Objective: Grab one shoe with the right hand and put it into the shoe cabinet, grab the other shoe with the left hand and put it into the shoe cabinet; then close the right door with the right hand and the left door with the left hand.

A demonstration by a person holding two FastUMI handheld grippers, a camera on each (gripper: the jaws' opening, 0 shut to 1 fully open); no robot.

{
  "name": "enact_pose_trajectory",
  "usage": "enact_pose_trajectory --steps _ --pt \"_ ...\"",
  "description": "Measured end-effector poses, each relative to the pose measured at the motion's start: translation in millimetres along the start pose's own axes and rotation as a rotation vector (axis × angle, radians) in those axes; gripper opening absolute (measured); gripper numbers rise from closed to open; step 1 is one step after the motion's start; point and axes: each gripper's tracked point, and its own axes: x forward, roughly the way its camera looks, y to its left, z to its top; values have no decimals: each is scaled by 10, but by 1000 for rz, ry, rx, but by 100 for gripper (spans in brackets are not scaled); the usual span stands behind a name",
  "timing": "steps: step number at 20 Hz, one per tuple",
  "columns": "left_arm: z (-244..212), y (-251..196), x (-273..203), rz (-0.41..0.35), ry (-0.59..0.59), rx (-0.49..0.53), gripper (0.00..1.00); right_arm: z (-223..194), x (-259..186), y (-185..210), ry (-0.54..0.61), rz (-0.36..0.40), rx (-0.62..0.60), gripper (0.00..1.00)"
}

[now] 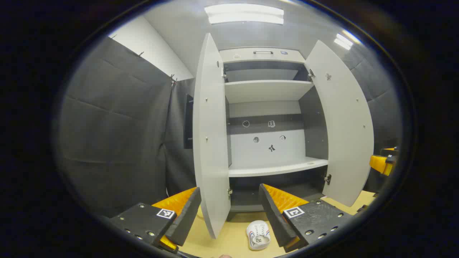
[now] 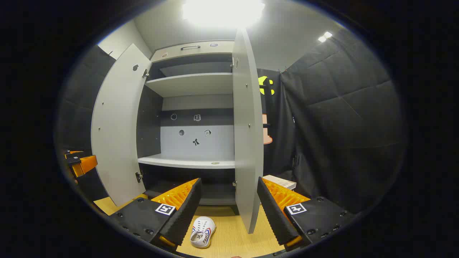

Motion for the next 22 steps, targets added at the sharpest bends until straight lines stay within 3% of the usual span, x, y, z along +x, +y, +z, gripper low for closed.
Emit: enact_pose_trajectory --steps 15,22 --pt "14 71 42 6 -19 8 94 -69 102 185 35 29 -15 96" --pt "41 237 -17 48 -23 27 94 -584 479 672 184 112 -21 94"
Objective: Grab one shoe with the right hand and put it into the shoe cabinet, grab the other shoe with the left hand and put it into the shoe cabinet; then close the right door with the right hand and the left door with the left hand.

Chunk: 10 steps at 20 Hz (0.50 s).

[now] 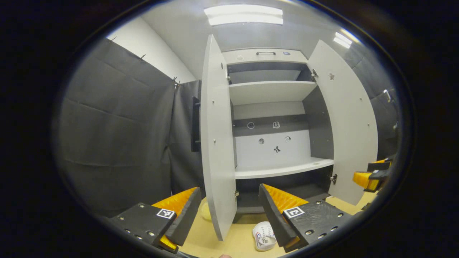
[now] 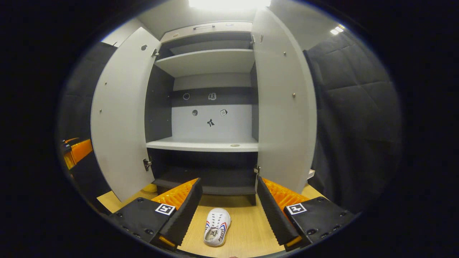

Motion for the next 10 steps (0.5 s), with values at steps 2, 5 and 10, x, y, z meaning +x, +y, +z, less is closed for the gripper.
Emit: enact_pose_trajectory --steps 2,5,10 --pt "26 89 -46 20 -3 12 94 -165 156 147 45 35 -4 96" --pt "6 208 -107 54 3 28 94 -422 410 298 106 76 -28 94" --pt "17 431 -230 112 14 52 94 -947 751 522 241 138 -55 94"
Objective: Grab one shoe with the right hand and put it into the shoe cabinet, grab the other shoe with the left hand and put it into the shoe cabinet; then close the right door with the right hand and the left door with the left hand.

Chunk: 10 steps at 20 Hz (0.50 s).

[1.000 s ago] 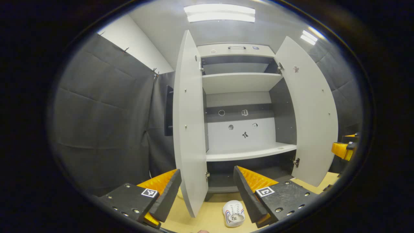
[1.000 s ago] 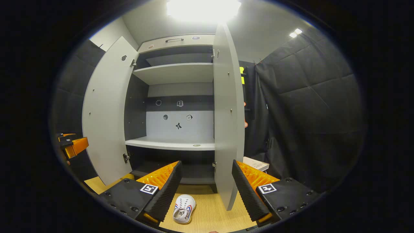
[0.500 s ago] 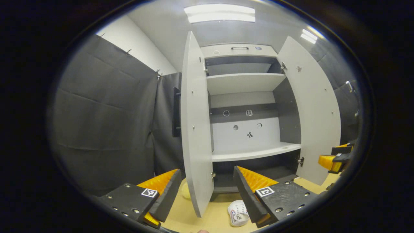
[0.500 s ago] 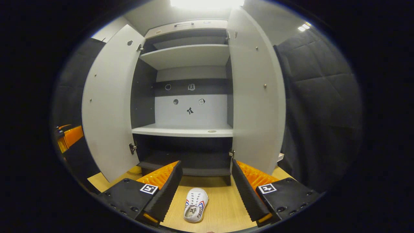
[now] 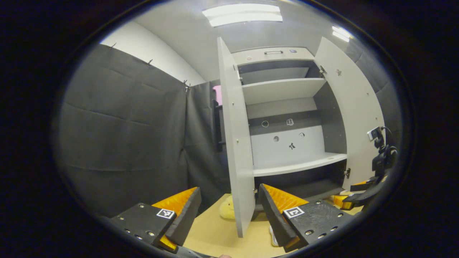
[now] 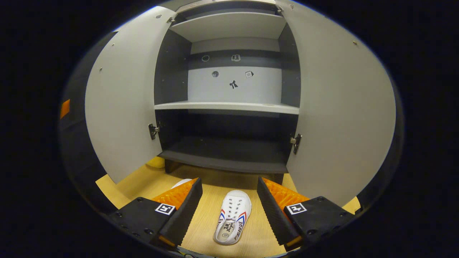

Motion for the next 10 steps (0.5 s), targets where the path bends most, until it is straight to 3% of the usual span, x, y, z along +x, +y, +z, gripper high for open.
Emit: enact_pose_trajectory --steps 10 --pt "-130 230 -86 76 42 28 94 -947 554 206 292 75 12 96"
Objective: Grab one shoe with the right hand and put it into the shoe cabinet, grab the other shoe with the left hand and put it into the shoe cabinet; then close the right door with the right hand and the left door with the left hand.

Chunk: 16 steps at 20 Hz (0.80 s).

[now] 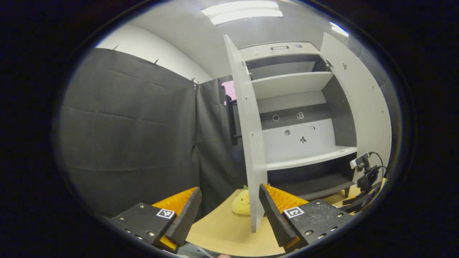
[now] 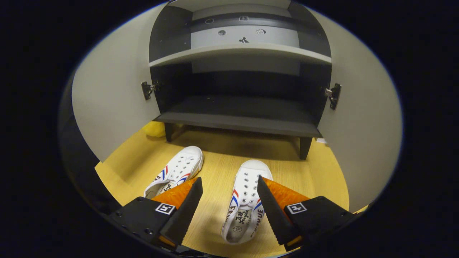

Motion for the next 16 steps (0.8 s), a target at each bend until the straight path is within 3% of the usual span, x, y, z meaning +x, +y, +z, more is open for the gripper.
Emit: enact_pose_trajectory --steps 9,10,11,12,15,16 --pt "-60 3 -19 11 21 14 94 -467 393 9 210 -9 53 88" --pt "-56 6 -29 11 20 17 93 -495 454 -13 222 -23 57 71" --pt "-59 3 -23 12 21 18 94 -523 480 -29 238 -31 61 71" --pt "-68 -1 -28 10 25 17 94 -548 504 -51 250 -49 65 64" --pt "-73 -17 -35 7 26 17 93 -497 405 -159 256 -116 56 55" --pt "-62 -23 -35 4 25 15 94 -543 493 -148 256 -116 62 23"
